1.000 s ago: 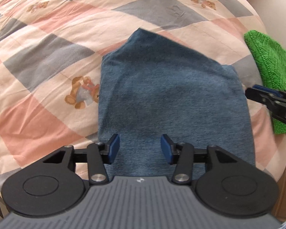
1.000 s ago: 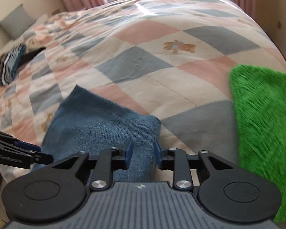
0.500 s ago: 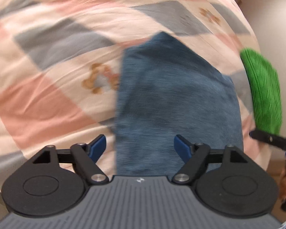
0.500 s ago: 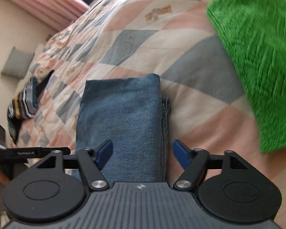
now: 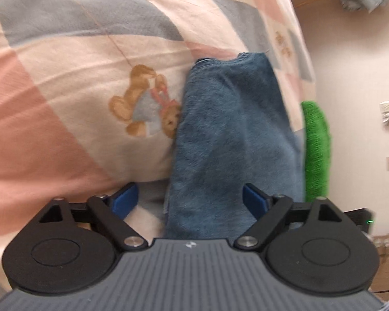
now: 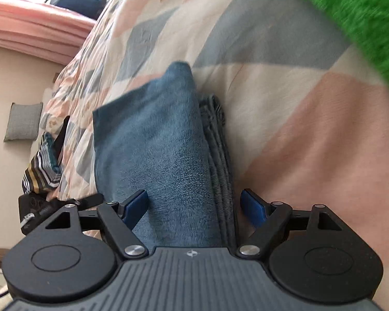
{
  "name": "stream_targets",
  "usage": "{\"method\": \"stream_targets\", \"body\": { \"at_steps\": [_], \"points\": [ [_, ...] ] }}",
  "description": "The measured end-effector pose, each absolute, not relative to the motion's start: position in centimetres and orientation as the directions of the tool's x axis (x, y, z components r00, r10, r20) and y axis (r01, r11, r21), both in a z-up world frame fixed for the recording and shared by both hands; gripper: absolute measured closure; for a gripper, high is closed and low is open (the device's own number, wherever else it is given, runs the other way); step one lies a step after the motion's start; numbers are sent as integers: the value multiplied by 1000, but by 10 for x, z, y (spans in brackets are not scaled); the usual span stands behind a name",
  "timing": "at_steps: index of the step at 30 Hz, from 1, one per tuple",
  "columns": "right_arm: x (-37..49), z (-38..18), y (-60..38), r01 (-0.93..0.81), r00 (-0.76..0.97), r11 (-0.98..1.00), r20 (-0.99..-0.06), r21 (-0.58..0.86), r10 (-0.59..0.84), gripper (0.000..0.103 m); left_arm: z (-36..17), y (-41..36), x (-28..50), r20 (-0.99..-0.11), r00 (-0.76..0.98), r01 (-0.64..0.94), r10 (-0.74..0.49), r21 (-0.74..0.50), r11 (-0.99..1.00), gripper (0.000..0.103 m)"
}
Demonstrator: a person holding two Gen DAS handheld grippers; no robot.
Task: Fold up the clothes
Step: 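Grasp the stacked jeans and towel with both grippers from opposite sides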
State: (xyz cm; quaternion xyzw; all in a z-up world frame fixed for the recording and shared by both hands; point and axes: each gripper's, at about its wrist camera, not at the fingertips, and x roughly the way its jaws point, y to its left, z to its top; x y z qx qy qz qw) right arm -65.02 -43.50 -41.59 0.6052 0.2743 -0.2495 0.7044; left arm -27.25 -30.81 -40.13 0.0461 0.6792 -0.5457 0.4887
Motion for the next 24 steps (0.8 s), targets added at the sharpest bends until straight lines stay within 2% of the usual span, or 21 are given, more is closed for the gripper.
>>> {"method": "stream_targets", "body": {
  "at_steps": [1, 2, 4, 6, 8, 10, 11, 13, 14, 15, 16, 17, 19, 21, 24],
  "points": [
    [-645, -418, -435, 683, 725, 148, -689, 716, -14, 23, -403, -312, -275, -693, -548, 583, -468, -718, 380, 26],
    [-640, -417, -434, 690, 716, 159, -698, 706, -13, 31, -403, -316, -279, -689, -565, 593, -455, -722, 357, 43],
    [-643, -413, -431, 685, 723, 158, -691, 712, -18, 37, -400, -324, -288, -703, -575, 637, -418, -706, 311, 44],
    [-650, -410, -429, 670, 738, 139, -674, 729, -22, 47, -398, -328, -289, -700, -594, 650, -397, -708, 277, 50],
    [-653, -413, -427, 663, 747, 112, -665, 741, -24, 47, -402, -329, -284, -683, -621, 623, -384, -728, 285, 50],
    [-644, -421, -430, 663, 745, 112, -667, 740, -11, 35, -409, -333, -287, -681, -627, 610, -379, -731, 304, 43],
    [-638, -425, -432, 657, 750, 116, -662, 745, -1, 25, -411, -336, -290, -674, -634, 602, -380, -738, 305, 39],
    [-627, -429, -435, 664, 742, 134, -670, 735, -2, 24, -410, -343, -296, -679, -630, 611, -377, -733, 299, 37],
    [-627, -427, -435, 667, 741, 128, -671, 734, -13, 30, -408, -346, -299, -690, -619, 625, -374, -722, 297, 37],
    [-632, -425, -434, 657, 752, 111, -659, 746, -22, 35, -405, -348, -300, -695, -617, 629, -369, -717, 299, 42],
    [-636, -422, -429, 643, 765, 96, -643, 760, -36, 47, -402, -350, -299, -696, -620, 628, -363, -717, 303, 45],
    [-640, -418, -424, 634, 773, 79, -632, 769, -55, 55, -396, -351, -299, -696, -623, 631, -357, -716, 298, 53],
    [-646, -408, -410, 627, 778, 44, -621, 778, -101, 59, -379, -359, -302, -709, -619, 670, -337, -701, 244, 59],
    [-654, -399, -395, 604, 785, -7, -596, 797, -166, 61, -358, -376, -308, -727, -610, 721, -314, -674, 160, 60],
    [-670, -377, -372, 556, 769, -65, -543, 828, -338, 62, -325, -422, -321, -724, -627, 753, -285, -658, 17, 60]
  ]
}}
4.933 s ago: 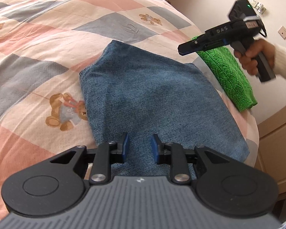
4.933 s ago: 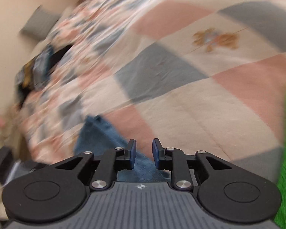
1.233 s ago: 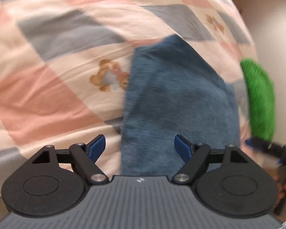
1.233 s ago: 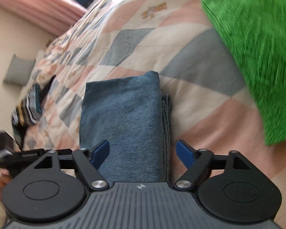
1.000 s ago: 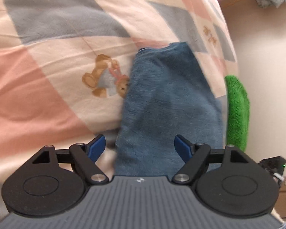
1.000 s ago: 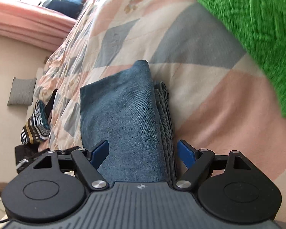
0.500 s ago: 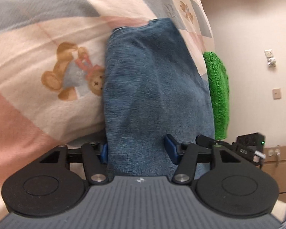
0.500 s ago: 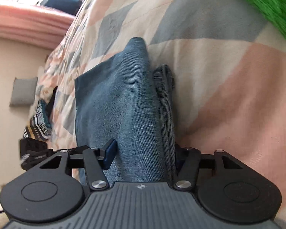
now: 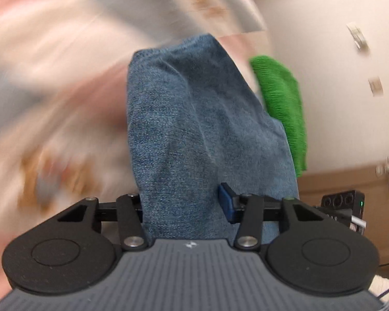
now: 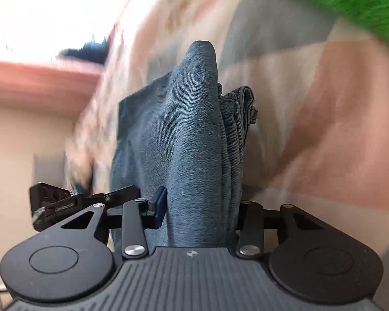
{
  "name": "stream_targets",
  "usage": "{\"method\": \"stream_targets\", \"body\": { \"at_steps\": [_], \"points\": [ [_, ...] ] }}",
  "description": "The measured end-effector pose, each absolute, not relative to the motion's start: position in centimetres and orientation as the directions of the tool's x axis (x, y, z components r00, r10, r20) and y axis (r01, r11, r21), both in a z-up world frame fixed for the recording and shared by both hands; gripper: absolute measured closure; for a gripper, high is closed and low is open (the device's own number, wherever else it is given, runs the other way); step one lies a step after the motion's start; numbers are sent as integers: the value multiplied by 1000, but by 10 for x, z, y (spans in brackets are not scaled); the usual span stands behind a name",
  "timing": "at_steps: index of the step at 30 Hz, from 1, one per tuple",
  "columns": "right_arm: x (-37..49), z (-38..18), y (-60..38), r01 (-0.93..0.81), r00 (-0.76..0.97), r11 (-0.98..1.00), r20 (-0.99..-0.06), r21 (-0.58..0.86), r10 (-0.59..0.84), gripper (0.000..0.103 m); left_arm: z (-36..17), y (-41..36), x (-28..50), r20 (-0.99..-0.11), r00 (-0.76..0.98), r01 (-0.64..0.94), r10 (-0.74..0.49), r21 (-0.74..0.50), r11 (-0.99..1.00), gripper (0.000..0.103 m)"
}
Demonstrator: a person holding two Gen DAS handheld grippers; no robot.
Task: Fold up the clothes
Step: 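Grasp the stacked jeans and towel with both grippers from opposite sides, then lift the stack with both grippers and lower it onto the green knit cloth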
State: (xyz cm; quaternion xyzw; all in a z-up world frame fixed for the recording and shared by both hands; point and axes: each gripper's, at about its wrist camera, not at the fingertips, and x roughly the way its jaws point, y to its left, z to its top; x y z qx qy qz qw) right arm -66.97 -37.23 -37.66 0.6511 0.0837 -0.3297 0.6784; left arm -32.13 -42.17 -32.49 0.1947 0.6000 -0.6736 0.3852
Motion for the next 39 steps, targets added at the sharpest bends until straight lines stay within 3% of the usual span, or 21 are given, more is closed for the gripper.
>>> {"method": "stream_targets", "body": {
  "at_steps": [4, 9, 15, 20, 26, 27, 32, 36, 39],
  "points": [
    [-692, -344, -353, 528, 627, -163, -512, 833, -586, 62, -288, -505, -367, -715, -670, 740, -200, -624, -251, 59],
    [-719, -315, -346, 515, 320, -275, -480, 812, -817, 62, -266, -612, -473, -681, -732, 570, -24, -592, -570, 58],
    [-741, -323, -365, 469, 40, -388, -458, 794, -888, 62, -267, -704, -601, -693, -698, 345, 182, -548, -762, 57],
    [-759, -352, -384, 432, -40, -444, -475, 785, -879, 62, -282, -719, -661, -735, -637, 267, 233, -494, -828, 57],
    [-765, -387, -393, 462, 34, -480, -556, 746, -830, 51, -316, -719, -695, -812, -533, 219, 237, -403, -889, 52],
    [-768, -386, -391, 491, 53, -466, -560, 736, -827, 49, -320, -717, -696, -815, -532, 217, 230, -394, -893, 47],
    [-794, -358, -362, 659, 86, -423, -621, 622, -779, 48, -306, -703, -668, -806, -574, 267, 143, -350, -898, 47],
    [-791, -314, -335, 841, -22, -361, -641, 403, -767, 46, -285, -700, -619, -795, -603, 413, -63, -244, -877, 54],
    [-778, -292, -349, 942, -24, -216, -590, 257, -807, 46, -277, -690, -587, -757, -644, 462, -109, -272, -844, 61]
  ]
}}
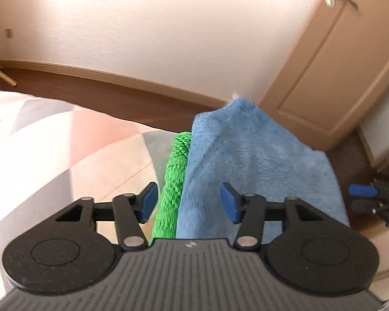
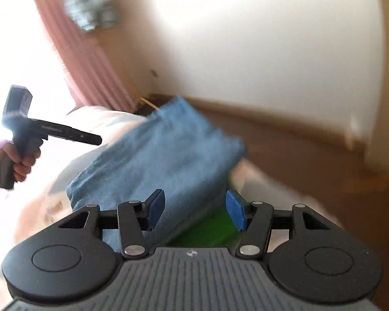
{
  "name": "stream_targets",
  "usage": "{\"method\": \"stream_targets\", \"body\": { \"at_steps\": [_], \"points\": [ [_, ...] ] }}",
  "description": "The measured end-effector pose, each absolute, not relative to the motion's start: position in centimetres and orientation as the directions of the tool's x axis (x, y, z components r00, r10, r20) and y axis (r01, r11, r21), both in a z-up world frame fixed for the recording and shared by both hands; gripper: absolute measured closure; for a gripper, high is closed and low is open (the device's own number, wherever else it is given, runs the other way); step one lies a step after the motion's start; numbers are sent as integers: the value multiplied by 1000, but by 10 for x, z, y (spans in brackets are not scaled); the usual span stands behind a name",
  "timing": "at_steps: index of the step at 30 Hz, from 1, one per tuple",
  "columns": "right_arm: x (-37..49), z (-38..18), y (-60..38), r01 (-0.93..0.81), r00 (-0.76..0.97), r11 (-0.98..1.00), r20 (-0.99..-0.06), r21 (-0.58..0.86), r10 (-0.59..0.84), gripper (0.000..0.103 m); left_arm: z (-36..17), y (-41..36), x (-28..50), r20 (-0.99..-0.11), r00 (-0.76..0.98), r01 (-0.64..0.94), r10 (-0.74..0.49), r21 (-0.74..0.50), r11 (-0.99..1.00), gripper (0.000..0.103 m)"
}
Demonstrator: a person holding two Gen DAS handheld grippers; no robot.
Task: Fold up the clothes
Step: 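Lift the stack with both grippers and lower it onto the green knit cloth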
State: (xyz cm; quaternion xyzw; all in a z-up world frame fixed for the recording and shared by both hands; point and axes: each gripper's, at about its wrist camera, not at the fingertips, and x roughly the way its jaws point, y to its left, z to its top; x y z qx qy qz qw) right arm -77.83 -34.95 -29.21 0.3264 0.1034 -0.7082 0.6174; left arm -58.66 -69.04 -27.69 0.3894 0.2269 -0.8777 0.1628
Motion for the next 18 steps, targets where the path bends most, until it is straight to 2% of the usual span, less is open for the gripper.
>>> {"method": "stream_targets", "body": {
  "at_steps": [5, 8, 10, 12, 14, 18],
  "points": [
    [-748, -303, -370, 992, 120, 121, -518, 31, -847, 34, -288, -645, -562, -723, -671, 481, -167, -252, -840, 61],
    [-741, -332, -364, 964, 156, 245, -516, -108, -842, 33, -304, -632, -555, -726, -659, 507, -199, -233, -830, 62],
    [-747, -350, -355, 950, 196, 291, -510, -114, -838, 32, -312, -629, -550, -724, -649, 527, -235, -204, -825, 62],
    [-748, -361, -359, 940, 208, 312, -498, -134, -842, 32, -319, -624, -548, -712, -647, 540, -273, -176, -823, 56],
    [-748, -370, -363, 935, 213, 322, -491, -148, -845, 32, -326, -618, -548, -704, -642, 554, -303, -153, -818, 55],
    [-748, -371, -368, 935, 205, 316, -487, -158, -849, 32, -331, -619, -554, -697, -632, 598, -340, -158, -786, 52]
  ]
}}
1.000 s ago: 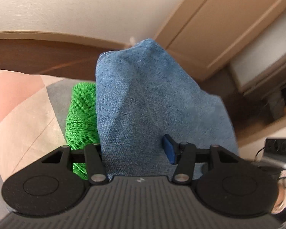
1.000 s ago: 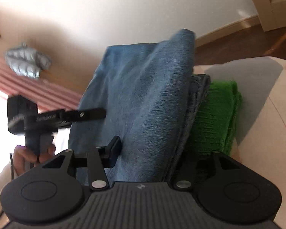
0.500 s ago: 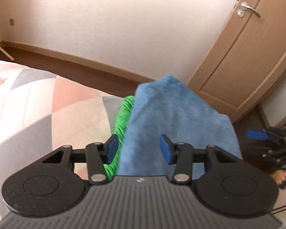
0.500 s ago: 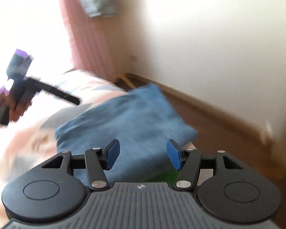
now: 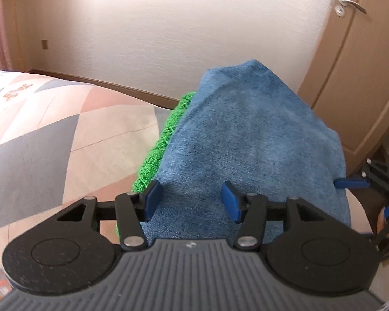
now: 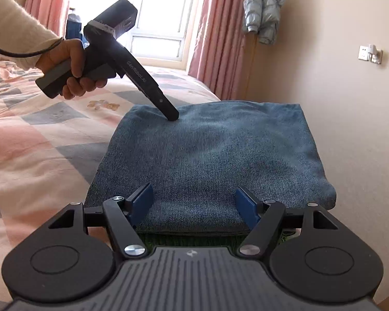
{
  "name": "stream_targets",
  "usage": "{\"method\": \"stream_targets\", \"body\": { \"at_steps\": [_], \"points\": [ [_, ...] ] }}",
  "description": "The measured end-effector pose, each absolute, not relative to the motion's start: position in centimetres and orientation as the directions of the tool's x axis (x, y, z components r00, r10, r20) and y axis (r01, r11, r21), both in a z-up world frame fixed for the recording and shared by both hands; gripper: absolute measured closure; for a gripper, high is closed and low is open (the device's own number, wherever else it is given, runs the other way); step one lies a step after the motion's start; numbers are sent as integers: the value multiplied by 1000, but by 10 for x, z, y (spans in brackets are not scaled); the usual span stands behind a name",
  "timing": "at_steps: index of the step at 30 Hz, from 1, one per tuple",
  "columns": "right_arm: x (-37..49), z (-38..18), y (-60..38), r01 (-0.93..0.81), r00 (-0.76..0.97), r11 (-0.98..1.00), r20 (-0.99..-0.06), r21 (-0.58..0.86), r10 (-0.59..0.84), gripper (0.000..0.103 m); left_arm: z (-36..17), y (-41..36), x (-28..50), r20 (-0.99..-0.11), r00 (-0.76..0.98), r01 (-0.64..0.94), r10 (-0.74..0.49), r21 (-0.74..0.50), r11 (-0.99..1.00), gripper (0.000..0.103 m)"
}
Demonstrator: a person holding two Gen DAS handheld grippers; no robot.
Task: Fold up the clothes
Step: 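Lift the stack with both grippers and lower it onto the green knit cloth, then open both grippers to release the stack on the green cloth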
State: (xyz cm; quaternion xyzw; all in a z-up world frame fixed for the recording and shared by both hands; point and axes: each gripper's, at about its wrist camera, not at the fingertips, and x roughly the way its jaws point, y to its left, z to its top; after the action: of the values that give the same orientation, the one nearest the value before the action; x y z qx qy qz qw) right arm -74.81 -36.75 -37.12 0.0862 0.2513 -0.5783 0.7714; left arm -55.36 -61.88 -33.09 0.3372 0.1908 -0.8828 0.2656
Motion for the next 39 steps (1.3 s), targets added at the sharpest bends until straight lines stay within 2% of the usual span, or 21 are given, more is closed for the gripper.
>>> {"method": "stream_targets", "body": {
  "at_steps": [1, 3, 6, 11, 14, 17, 22, 29, 33, 36, 38, 39],
  "points": [
    [-747, -367, -368, 935, 197, 315, -497, -165, -845, 32, -327, -616, -555, -697, -624, 611, -354, -152, -777, 53],
    [-747, -356, -370, 939, 192, 309, -519, -149, -833, 32, -318, -606, -556, -693, -610, 638, -384, -142, -756, 61],
    [-759, -334, -372, 960, 204, 272, -514, -60, -833, 32, -303, -576, -551, -664, -629, 649, -403, -164, -743, 62],
    [-798, -305, -385, 986, 157, 169, -460, 16, -874, 32, -294, -510, -554, -644, -682, 604, -347, -229, -763, 62],
    [-816, -311, -400, 984, 161, 179, -466, 5, -870, 32, -302, -479, -566, -641, -694, 583, -327, -234, -778, 61],
    [-826, -336, -410, 971, 194, 240, -535, -15, -822, 31, -315, -459, -575, -641, -675, 587, -366, -166, -792, 61],
    [-845, -360, -413, 959, 276, 262, -537, 104, -797, 28, -337, -444, -579, -624, -655, 602, -425, -91, -793, 61],
    [-849, -371, -418, 953, 302, 266, -524, 144, -797, 26, -345, -433, -591, -593, -619, 652, -515, -24, -758, 60],
    [-845, -359, -428, 960, 278, 241, -573, 142, -771, 24, -338, -434, -601, -617, -569, 691, -544, 1, -723, 60],
    [-838, -328, -434, 975, 221, 171, -610, 141, -761, 23, -315, -436, -609, -659, -515, 732, -548, -5, -682, 60],
    [-832, -300, -424, 980, 197, 139, -579, 144, -791, 22, -295, -438, -611, -684, -477, 771, -552, -24, -636, 61],
    [-828, -288, -417, 980, 191, 126, -571, 153, -799, 19, -283, -438, -609, -693, -472, 785, -545, -49, -618, 58]
  ]
}}
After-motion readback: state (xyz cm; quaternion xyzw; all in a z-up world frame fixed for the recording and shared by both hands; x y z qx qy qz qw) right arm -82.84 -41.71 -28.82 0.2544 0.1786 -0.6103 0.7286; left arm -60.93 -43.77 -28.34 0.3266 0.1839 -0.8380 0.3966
